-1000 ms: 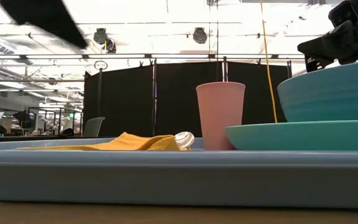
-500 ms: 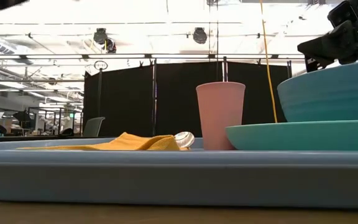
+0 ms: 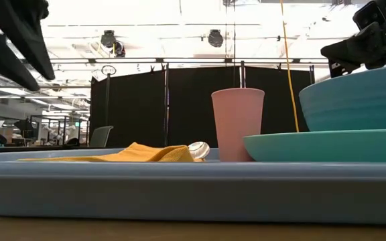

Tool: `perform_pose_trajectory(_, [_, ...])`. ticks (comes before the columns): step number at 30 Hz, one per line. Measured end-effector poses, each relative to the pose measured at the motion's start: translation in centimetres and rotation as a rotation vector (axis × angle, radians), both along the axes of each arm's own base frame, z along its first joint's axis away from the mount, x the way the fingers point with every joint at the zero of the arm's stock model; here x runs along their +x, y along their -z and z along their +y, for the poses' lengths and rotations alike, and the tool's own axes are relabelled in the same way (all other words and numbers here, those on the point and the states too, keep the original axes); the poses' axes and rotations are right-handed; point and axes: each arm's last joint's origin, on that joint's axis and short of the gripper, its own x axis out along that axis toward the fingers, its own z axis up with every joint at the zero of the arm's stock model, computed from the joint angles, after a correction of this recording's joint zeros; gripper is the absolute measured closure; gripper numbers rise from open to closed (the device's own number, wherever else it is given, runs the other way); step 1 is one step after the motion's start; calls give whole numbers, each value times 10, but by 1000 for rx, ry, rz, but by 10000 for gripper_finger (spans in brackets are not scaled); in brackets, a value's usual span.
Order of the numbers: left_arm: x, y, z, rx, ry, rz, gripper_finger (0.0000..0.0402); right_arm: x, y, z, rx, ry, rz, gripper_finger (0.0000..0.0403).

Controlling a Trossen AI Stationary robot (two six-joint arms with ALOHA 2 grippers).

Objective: Set up tray
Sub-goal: Put the orange fork to the left of the orange spoon on the yellow napkin

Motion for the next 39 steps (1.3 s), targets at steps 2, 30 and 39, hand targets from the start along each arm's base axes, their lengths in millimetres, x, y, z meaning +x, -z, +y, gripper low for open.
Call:
perform_pose_trajectory(2, [6,2,-10,-42,-45,43,320,0,0,0,3,0,-1,403])
perform_pose_trajectory(30, [62,-36,-61,-149,-100,315,321,-1,11,0,65,4,115,403])
perform_pose_trajectory(39, [110,0,-34,71,-206,120,381,-1,9,0,55,3,99,403])
